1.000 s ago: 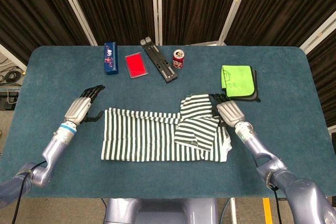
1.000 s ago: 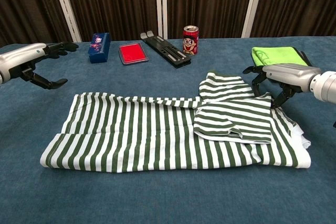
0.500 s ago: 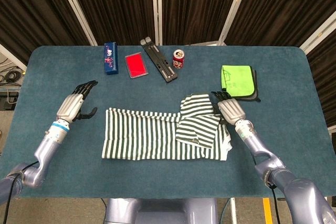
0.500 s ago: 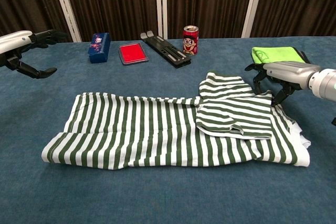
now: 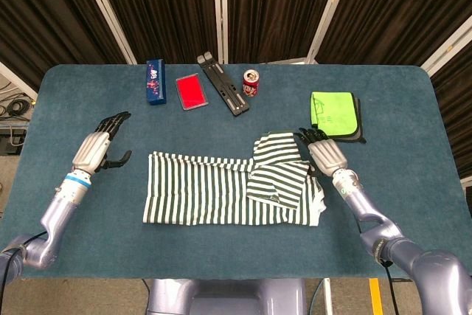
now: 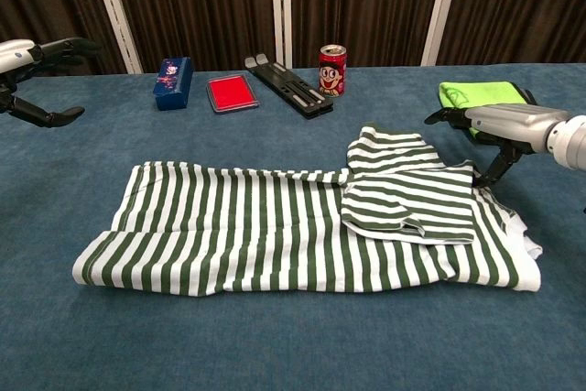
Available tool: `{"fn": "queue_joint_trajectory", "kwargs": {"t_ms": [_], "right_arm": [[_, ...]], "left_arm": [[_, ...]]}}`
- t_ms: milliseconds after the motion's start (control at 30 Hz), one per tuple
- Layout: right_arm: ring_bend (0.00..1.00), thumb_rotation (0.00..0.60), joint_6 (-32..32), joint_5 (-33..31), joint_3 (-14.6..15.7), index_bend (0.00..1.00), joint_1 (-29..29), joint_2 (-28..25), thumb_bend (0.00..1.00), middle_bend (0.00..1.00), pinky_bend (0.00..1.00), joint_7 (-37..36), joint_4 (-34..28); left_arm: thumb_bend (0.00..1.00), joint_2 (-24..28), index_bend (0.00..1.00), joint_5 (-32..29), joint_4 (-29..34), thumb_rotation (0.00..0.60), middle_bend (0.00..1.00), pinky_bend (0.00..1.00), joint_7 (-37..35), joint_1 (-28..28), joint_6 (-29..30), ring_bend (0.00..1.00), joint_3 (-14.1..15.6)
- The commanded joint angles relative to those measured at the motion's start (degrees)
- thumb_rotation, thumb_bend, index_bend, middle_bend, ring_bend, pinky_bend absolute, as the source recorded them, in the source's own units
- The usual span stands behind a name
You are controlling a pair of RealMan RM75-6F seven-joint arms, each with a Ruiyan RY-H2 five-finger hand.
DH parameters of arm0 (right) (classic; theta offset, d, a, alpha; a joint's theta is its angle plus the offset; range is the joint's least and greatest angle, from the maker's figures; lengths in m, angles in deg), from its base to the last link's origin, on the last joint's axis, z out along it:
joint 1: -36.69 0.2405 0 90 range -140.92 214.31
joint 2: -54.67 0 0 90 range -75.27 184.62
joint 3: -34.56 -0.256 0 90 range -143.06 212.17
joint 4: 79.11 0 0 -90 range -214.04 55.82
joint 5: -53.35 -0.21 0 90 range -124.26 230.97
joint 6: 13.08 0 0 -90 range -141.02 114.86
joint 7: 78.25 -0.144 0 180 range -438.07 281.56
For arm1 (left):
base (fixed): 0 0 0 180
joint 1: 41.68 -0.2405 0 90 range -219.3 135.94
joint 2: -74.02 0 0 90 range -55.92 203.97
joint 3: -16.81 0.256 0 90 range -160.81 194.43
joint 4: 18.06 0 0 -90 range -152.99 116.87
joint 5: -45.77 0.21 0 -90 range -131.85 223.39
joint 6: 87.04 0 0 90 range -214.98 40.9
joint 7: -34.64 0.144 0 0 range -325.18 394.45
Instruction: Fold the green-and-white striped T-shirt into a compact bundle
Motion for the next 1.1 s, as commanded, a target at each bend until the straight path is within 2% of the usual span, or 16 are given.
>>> {"fn": "queue_joint_trajectory", "kwargs": {"t_ms": [33, 133, 433, 567, 700, 800, 867, 933, 1100], "right_arm": [[0.0, 0.6, 0.6, -0.9, 0.0, 0.0, -1.3, -4.4, 0.0, 0.0, 0.0, 4.8, -6.7], [0.0, 0.6, 0.8, -1.3, 0.3, 0.0, -2.1, -7.3, 0.0, 0.0, 0.0, 7.7, -11.1], [0.0, 0.6, 2.5, -0.4, 1.9, 0.0, -3.8, -13.6, 0.0, 0.0, 0.0, 12.2, -18.9], [0.0, 0.6, 3.3, 0.5, 2.1, 0.0, -4.1, -18.7, 0.0, 0.0, 0.0, 11.1, -24.8], [0.0, 0.6, 3.1, 0.8, 0.8, 0.0, -2.9, -22.0, 0.0, 0.0, 0.0, 9.4, -27.9], [0.0, 0.6, 1.5, 0.0, -0.8, 0.0, -1.0, -22.8, 0.0, 0.0, 0.0, 9.1, -28.2], [0.0, 0.6, 0.0, -0.9, -2.4, 0.01, 0.8, -22.5, 0.0, 0.0, 0.0, 8.6, -27.8], [0.0, 0.6, -2.3, -3.0, -5.2, 0.03, 3.7, -20.3, 0.0, 0.0, 0.0, 8.0, -25.1], [0.0, 0.6, -7.2, -6.6, -7.8, 0.13, 8.0, -15.2, 0.0, 0.0, 0.0, 7.5, -18.2]], "left_arm": [[0.46, 1.0, 0.0, 0.3, 1.6, 0.6, 0.0, 0.0, 0.8, -0.8, 1.0, 0.0, 0.3], [0.46, 2.0, 0.0, 0.6, 3.3, 0.6, 0.0, 0.0, 1.5, -1.5, 2.0, 0.0, 0.5], [0.46, 4.7, 0.0, 1.6, 6.9, 0.6, 0.0, 0.0, 3.5, -3.7, 5.2, 0.0, 1.5], [0.46, 7.6, 0.0, 3.4, 9.9, 0.6, 0.0, 0.0, 6.9, -6.2, 8.3, 0.0, 3.5], [0.43, 10.5, 0.0, 2.9, 14.1, 0.6, 0.0, 0.0, 13.3, -9.1, 11.4, 0.0, 4.4], [0.36, 13.4, 0.0, 1.5, 17.9, 0.6, 0.0, 0.0, 17.8, -10.9, 12.1, 0.0, 4.9], [0.35, 15.0, 0.0, 0.3, 20.3, 0.6, 0.0, 0.0, 21.2, -12.5, 14.1, 0.0, 4.6], [0.35, 16.7, 0.0, -1.3, 23.6, 0.6, 0.0, 0.0, 25.0, -14.7, 17.1, 0.0, 4.3], [0.35, 19.1, 0.0, -4.2, 27.7, 0.6, 0.0, 0.0, 31.3, -16.3, 17.6, 0.0, 4.0]]}}
